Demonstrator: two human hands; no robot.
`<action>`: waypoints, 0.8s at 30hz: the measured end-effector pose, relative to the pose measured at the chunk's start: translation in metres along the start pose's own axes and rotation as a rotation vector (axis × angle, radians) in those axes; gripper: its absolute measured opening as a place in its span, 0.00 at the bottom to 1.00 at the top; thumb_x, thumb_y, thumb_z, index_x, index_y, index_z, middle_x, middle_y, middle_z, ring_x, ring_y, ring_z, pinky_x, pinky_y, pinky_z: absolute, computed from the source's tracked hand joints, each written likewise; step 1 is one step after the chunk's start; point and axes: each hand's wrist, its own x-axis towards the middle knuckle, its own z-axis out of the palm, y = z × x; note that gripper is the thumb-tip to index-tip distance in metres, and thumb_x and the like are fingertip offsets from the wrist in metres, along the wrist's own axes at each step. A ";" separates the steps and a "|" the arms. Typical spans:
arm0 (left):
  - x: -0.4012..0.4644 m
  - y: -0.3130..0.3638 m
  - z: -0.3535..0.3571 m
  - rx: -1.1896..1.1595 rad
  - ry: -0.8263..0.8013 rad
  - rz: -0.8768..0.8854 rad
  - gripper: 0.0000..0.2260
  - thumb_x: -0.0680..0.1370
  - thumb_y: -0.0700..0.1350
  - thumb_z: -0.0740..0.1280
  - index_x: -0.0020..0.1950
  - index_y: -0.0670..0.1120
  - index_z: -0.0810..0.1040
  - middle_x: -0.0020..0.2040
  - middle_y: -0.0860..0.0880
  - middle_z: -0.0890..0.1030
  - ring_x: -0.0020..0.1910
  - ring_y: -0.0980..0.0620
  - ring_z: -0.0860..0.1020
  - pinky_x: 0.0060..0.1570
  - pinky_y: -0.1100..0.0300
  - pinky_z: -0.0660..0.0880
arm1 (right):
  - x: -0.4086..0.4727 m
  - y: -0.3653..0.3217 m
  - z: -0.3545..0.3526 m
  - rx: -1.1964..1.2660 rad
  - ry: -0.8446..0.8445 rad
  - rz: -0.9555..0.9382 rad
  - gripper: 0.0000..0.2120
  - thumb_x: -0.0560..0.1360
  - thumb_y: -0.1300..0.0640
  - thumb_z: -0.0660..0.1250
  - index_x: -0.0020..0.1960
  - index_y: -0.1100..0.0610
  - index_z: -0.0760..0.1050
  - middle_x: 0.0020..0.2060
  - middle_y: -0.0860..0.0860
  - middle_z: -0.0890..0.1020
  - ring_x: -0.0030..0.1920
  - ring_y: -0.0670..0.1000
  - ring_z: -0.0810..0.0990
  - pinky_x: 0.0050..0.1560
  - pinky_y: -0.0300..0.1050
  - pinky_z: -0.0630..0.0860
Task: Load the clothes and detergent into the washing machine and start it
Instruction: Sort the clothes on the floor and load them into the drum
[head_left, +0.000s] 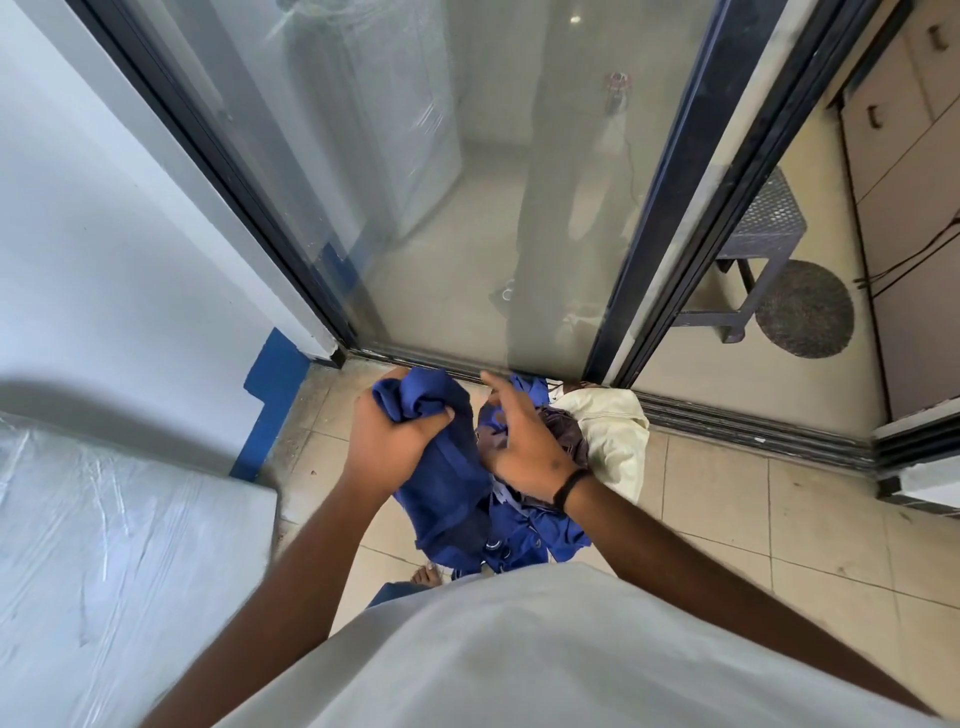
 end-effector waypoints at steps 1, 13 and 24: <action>-0.004 0.008 -0.003 -0.034 0.010 0.046 0.13 0.73 0.32 0.74 0.37 0.44 0.73 0.35 0.46 0.73 0.31 0.67 0.76 0.33 0.71 0.71 | -0.002 0.012 0.001 -0.060 -0.055 0.020 0.40 0.71 0.59 0.73 0.78 0.48 0.58 0.65 0.55 0.70 0.64 0.52 0.72 0.63 0.45 0.73; 0.004 0.008 -0.027 -0.014 -0.134 0.211 0.15 0.69 0.46 0.75 0.55 0.51 0.78 0.46 0.51 0.80 0.49 0.52 0.80 0.52 0.47 0.78 | 0.005 0.015 0.002 -0.090 0.148 0.060 0.15 0.77 0.65 0.59 0.32 0.59 0.65 0.28 0.56 0.68 0.32 0.49 0.64 0.34 0.48 0.60; -0.001 0.000 -0.002 0.290 -0.071 -0.009 0.19 0.71 0.51 0.79 0.48 0.46 0.70 0.38 0.52 0.72 0.41 0.47 0.74 0.41 0.63 0.70 | 0.011 -0.054 -0.013 0.400 0.132 -0.142 0.10 0.74 0.65 0.63 0.49 0.58 0.81 0.44 0.52 0.84 0.48 0.50 0.82 0.51 0.50 0.79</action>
